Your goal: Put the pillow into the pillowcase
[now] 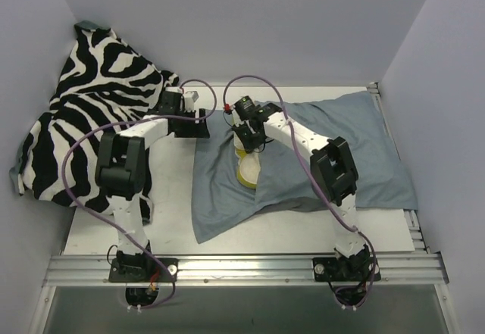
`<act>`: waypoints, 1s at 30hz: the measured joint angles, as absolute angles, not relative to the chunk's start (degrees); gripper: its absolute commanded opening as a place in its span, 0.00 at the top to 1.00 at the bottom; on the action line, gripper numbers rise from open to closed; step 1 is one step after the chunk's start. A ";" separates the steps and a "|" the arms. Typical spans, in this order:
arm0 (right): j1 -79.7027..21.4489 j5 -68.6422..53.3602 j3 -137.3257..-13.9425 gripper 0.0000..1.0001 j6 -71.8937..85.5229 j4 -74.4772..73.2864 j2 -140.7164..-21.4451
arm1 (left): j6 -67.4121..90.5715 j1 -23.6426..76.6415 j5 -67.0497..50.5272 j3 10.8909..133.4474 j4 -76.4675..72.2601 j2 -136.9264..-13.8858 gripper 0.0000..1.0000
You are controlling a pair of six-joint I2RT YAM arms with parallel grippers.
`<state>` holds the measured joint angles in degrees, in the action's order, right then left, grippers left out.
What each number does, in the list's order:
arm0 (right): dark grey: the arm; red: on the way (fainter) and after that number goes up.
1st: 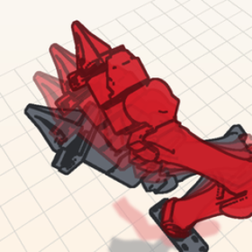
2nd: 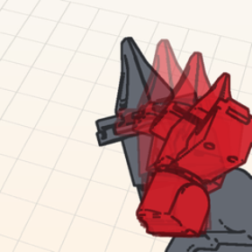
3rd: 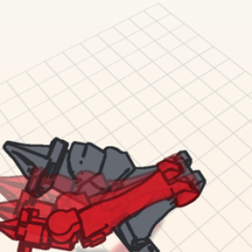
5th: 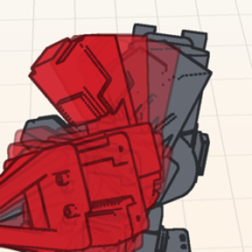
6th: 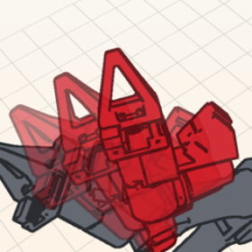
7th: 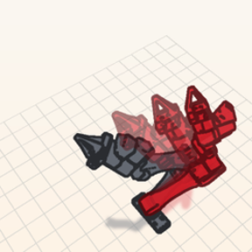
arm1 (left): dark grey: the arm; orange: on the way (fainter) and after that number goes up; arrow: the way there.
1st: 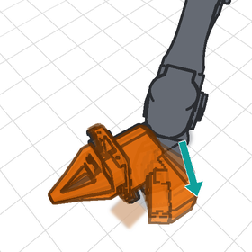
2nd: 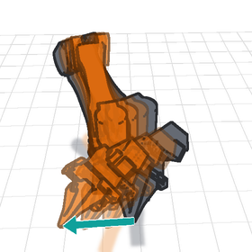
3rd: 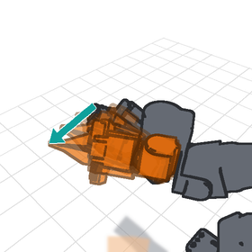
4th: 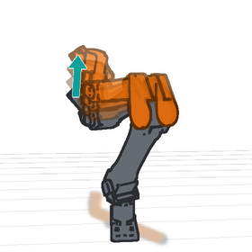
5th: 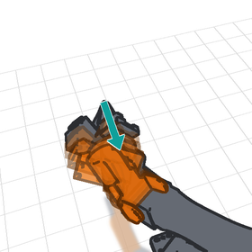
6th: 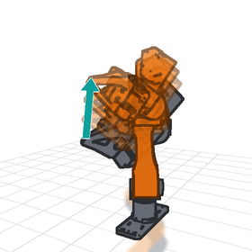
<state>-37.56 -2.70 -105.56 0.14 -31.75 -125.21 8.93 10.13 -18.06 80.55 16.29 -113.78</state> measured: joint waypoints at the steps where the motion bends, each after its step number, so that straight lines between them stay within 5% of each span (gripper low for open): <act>1: -37.39 -4.29 -103.72 1.00 0.10 -32.10 -123.61 | 9.63 10.57 -18.11 81.58 16.08 -115.87 0.25; 3: -37.08 -7.29 -100.12 1.00 0.01 -32.53 -120.62 | 10.74 11.64 -18.20 83.05 15.07 -119.85 0.39; 4: -36.97 -8.80 -98.50 1.00 -0.23 -33.08 -119.11 | 11.44 11.92 -18.70 84.05 14.33 -120.60 0.60; 7: -36.88 -11.99 -94.67 1.00 -1.15 -33.56 -115.50 | 12.88 12.69 -18.13 86.11 14.02 -122.45 1.00; 15: -36.84 -15.31 -78.43 1.00 -4.23 -35.81 -103.04 | 12.73 8.14 -18.13 88.40 16.14 -123.79 1.00; 16: -36.84 -15.29 -75.66 0.95 -4.64 -35.81 -101.27 | 12.62 7.05 -18.68 88.51 16.78 -123.74 1.00; 19: -37.26 -15.22 -72.75 0.26 -5.56 -36.53 -98.76 | 12.03 5.19 -21.10 88.51 19.20 -123.44 1.00; 20: -37.47 -15.25 -73.52 0.18 -5.65 -36.91 -98.78 | 11.73 5.13 -21.67 88.47 19.46 -123.31 1.00; 30: -38.52 -10.24 -95.57 0.09 -4.12 -40.56 -104.31 | 9.56 9.41 -24.51 80.34 17.06 -115.85 1.00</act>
